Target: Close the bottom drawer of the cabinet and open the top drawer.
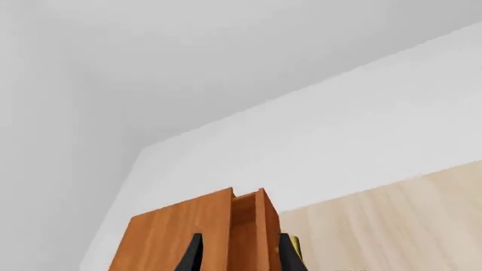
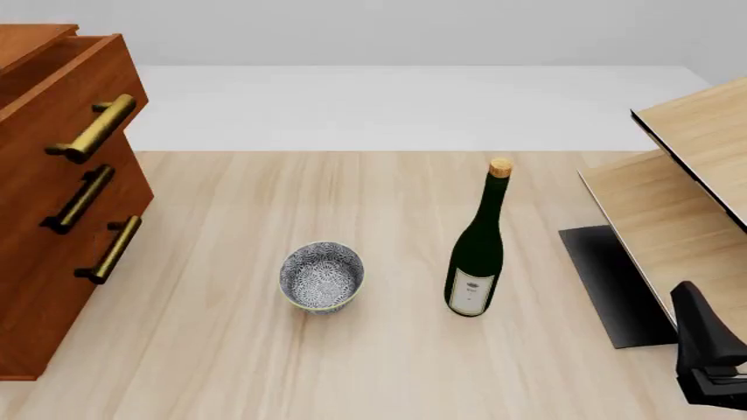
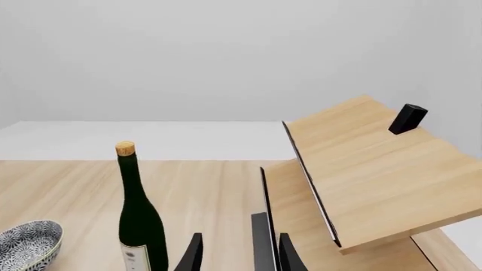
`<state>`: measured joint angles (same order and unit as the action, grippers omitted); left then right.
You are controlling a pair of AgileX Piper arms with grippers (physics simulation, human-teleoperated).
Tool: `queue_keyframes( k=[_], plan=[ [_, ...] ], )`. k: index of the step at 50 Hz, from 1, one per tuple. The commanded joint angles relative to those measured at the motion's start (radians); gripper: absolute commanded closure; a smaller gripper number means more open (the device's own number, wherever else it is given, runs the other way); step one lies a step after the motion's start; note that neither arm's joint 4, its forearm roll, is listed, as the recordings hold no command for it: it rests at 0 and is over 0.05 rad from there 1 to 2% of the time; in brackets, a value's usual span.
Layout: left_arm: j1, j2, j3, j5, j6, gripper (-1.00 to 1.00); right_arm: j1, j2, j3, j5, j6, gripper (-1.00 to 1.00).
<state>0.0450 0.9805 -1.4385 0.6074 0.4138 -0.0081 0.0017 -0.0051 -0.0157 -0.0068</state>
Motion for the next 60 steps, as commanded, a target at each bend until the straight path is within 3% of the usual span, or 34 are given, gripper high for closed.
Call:
queue_keyframes(
  k=[1,3,16,18,20,22,31,32,33,60],
  plan=[
    [0.056,0.035,-0.059,0.085,-0.147,-1.0,-0.001,0.0,0.001,-0.001,-0.005,-1.0],
    [0.071,0.044,-0.061,0.097,-0.195,-1.0,-0.001,0.0,0.001,-0.002,-0.007,-1.0],
    [0.108,0.02,0.004,0.118,-0.251,-1.0,0.0,-0.001,0.002,-0.003,-0.012,-1.0],
    [0.098,0.035,-0.005,0.136,-0.308,-1.0,0.0,-0.001,0.002,-0.004,-0.012,-1.0],
    [0.11,0.027,0.009,0.126,-0.288,-1.0,0.0,-0.001,0.002,-0.004,-0.012,-1.0],
    [0.101,0.038,0.017,0.131,-0.323,-1.0,0.0,-0.001,0.002,-0.004,-0.013,-1.0],
    [0.102,0.04,0.064,0.122,-0.354,-1.0,-0.001,-0.001,0.003,-0.005,-0.014,-1.0],
    [0.111,0.043,0.063,0.126,-0.388,-1.0,-0.001,-0.001,0.003,-0.005,-0.014,-1.0],
    [0.122,0.037,0.067,0.121,-0.353,-1.0,-0.001,-0.001,0.003,-0.005,-0.014,-1.0],
    [0.16,0.077,0.188,0.037,-0.387,-1.0,-0.002,-0.001,0.003,-0.005,-0.015,-1.0]
  ],
)
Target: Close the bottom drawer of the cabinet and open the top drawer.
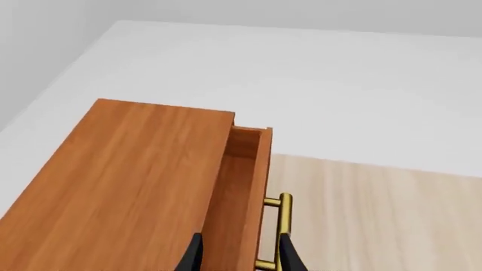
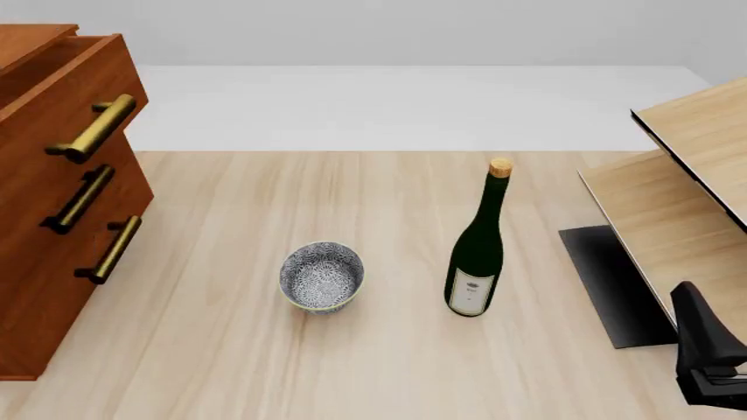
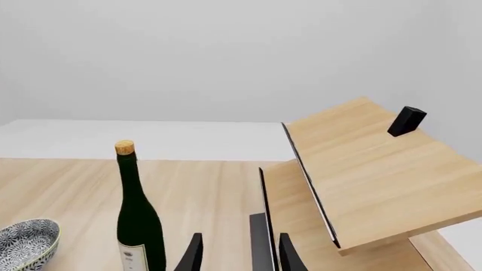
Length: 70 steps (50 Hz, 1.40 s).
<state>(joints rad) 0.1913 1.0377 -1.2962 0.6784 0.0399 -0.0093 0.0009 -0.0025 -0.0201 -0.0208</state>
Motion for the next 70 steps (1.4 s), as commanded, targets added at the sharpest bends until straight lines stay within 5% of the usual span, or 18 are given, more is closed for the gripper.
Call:
queue_keyframes(
  k=[1,70],
  plan=[
    [0.018,0.019,0.049,-0.038,-0.013,-1.0,0.0,0.0,0.0,0.0,-0.001,-1.0],
    [-0.071,0.06,0.238,-0.131,-0.122,-1.0,0.002,0.0,0.001,-0.002,-0.012,-1.0]
  ],
)
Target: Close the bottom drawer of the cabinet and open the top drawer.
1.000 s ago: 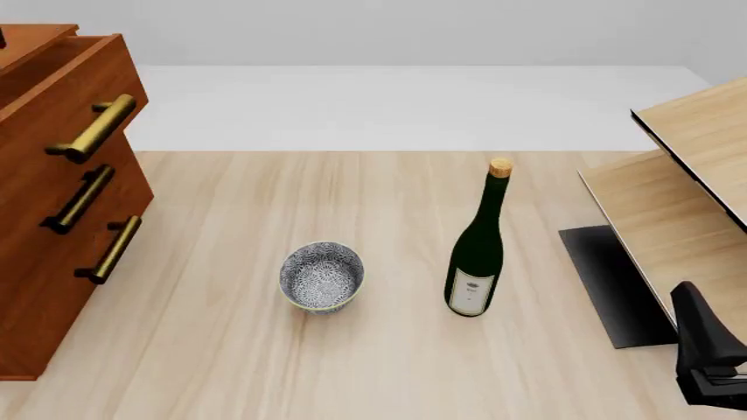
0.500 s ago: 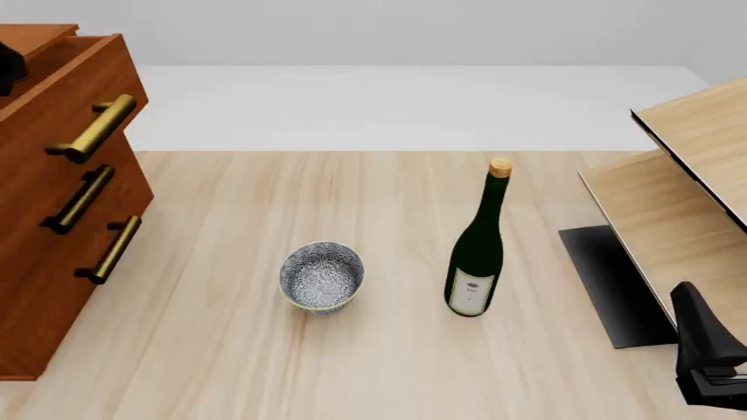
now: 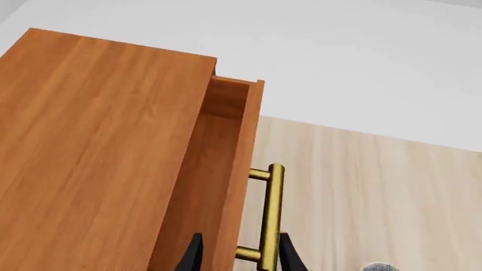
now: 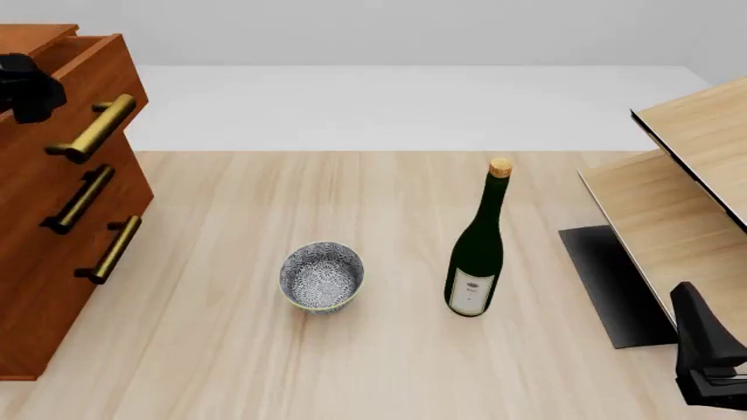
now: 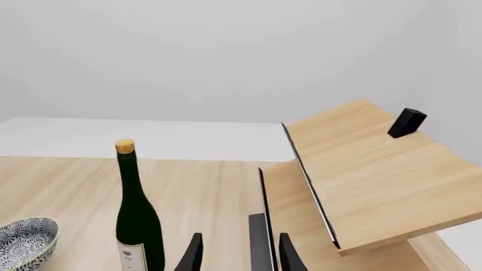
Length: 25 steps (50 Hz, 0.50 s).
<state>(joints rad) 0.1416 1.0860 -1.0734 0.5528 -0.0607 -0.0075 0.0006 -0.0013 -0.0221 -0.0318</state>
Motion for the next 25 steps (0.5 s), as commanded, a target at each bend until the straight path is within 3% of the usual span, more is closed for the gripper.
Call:
queue_keyframes(
  k=[1,25],
  plan=[
    [-0.017,0.012,0.016,-0.005,-0.018,-1.0,0.0,0.0,0.0,0.0,-0.001,-1.0],
    [-0.028,0.017,0.032,-0.005,-0.045,-1.0,0.002,0.0,0.0,-0.001,-0.004,-1.0]
  ],
)
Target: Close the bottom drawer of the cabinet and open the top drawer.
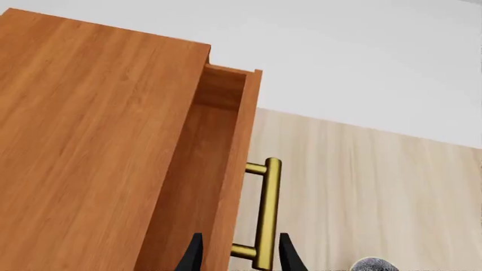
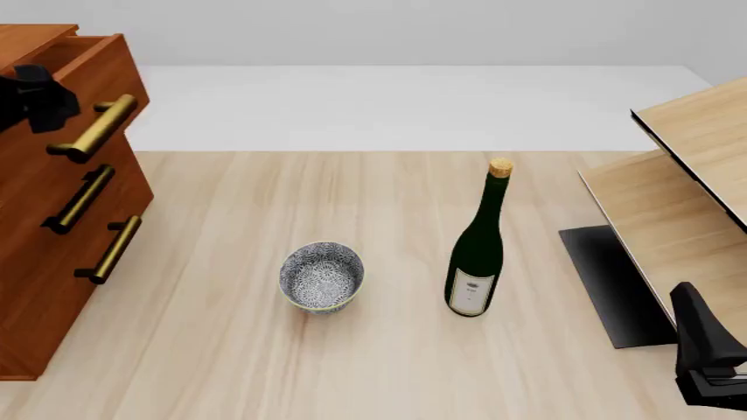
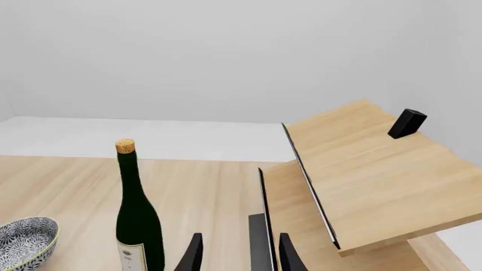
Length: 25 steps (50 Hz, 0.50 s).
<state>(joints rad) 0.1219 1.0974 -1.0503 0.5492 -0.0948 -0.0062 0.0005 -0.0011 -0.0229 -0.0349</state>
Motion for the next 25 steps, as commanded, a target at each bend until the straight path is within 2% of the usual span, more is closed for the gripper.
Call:
queue_keyframes(
  k=[1,9,25],
  plan=[
    [-0.01,0.006,0.01,-0.001,-0.016,-1.0,0.0,0.0,0.0,0.0,-0.001,-1.0],
    [-0.067,0.014,0.012,0.0,-0.068,-1.0,0.001,0.0,0.0,0.0,-0.001,-1.0],
    [-0.124,0.031,0.026,-0.015,-0.13,-1.0,0.0,0.0,0.001,0.0,0.0,-1.0]
  ],
)
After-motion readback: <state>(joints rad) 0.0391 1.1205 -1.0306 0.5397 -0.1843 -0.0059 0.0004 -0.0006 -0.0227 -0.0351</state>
